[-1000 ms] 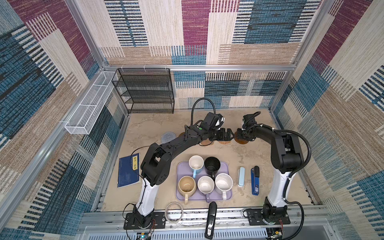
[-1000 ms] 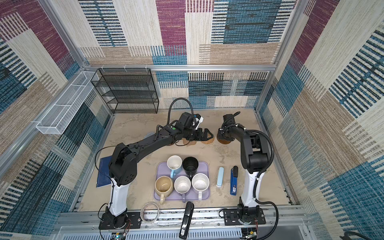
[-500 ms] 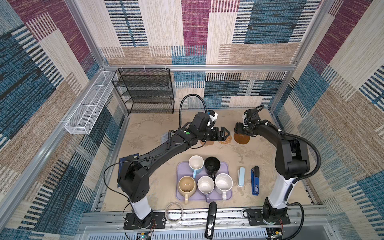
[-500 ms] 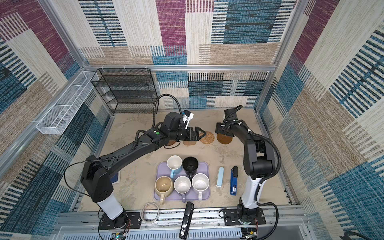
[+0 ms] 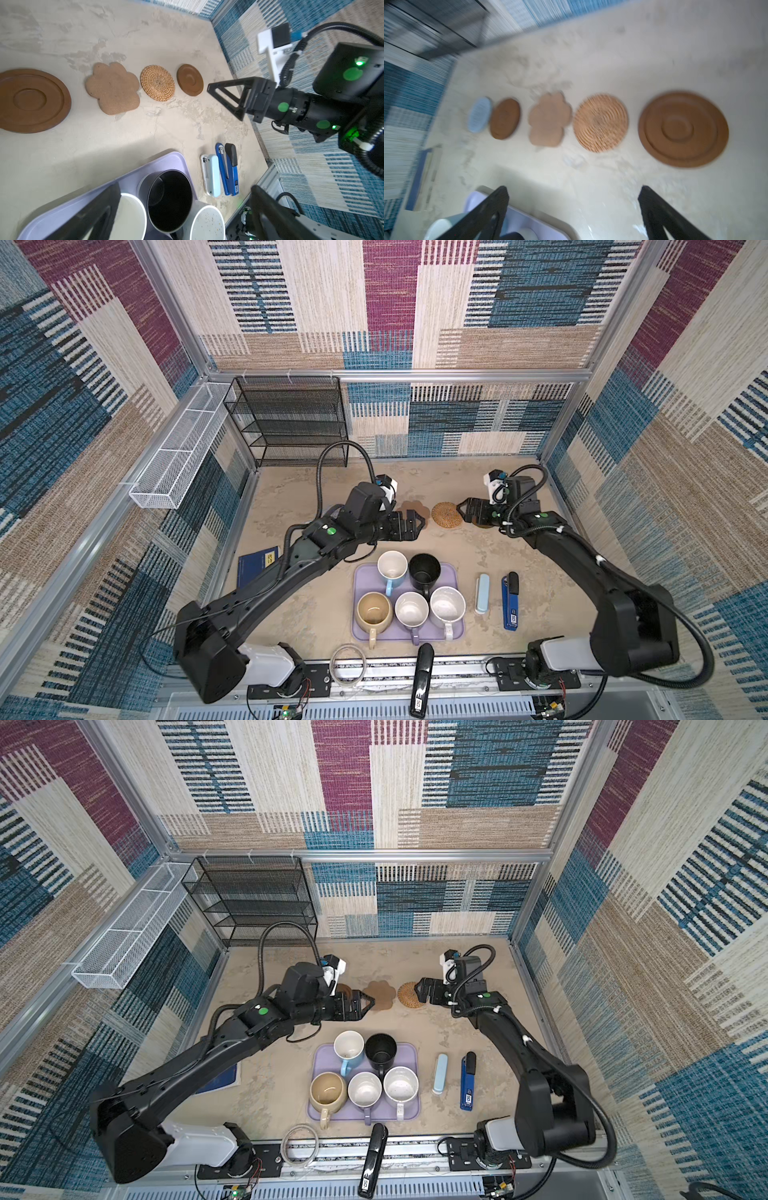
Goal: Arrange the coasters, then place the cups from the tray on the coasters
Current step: 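Raise both grippers off the coasters and draw them back toward the tray, then lower left gripper onto the light blue mug on the tray and grasp it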
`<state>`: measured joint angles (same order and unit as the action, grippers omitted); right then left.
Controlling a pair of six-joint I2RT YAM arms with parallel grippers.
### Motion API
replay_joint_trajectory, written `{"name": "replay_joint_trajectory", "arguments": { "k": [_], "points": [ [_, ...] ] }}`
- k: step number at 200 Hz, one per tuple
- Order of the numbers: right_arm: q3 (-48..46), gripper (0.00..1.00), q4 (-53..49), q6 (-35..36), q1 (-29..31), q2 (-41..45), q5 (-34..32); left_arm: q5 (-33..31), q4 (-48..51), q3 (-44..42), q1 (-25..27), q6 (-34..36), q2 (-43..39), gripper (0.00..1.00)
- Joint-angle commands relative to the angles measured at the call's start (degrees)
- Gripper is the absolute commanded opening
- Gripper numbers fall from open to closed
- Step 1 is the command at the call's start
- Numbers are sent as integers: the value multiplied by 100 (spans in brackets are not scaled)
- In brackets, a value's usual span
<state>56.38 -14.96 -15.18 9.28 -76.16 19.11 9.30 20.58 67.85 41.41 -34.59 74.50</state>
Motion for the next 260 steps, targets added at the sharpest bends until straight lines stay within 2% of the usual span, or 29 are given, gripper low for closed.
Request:
{"name": "replay_joint_trajectory", "arguments": {
  "k": [1, 9, 15, 27, 43, 64, 111, 137, 167, 194, 238, 260],
  "points": [
    [-371, 100, 773, -253, 13, 507, 816, 278, -643, -755, -131, 80, -531, 95],
    [-603, 100, 1061, -346, 10, 721, 1007, 152, -761, -988, -176, -70, -748, 94],
    [-787, 100, 1225, -468, 13, 843, 1040, 56, -738, -1079, -194, -162, -849, 100],
    [-1012, 100, 1425, -682, 11, 976, 1058, -104, -458, -1092, -238, -370, -969, 100],
    [-1081, 100, 1397, -370, 12, 954, 1541, -205, 173, -924, -239, -360, -974, 100],
    [-1333, 100, 1572, -388, 49, 891, 1965, -172, 844, -907, -241, -400, -974, 100],
    [-1589, 98, 1733, -83, 791, 905, 1554, -518, 2300, -795, -101, -476, -561, 87],
    [-1484, 97, 1775, 60, 1183, 876, 1477, -899, 2674, -592, 292, -474, -207, 76],
    [-1542, 98, 1836, 185, 1344, 994, 1564, -1321, 2941, -443, 636, -622, 52, 57],
    [-1569, 99, 1833, 198, 1354, 918, 1352, -1349, 3041, -305, 861, -722, 387, 51],
    [-1607, 100, 1878, 244, 1351, 880, 1231, -1488, 3045, -120, 1166, -869, 950, 48],
    [-1651, 100, 1921, 240, 1351, 890, 1209, -1828, 3293, 50, 1321, -991, 1221, 45]
  ]
}}
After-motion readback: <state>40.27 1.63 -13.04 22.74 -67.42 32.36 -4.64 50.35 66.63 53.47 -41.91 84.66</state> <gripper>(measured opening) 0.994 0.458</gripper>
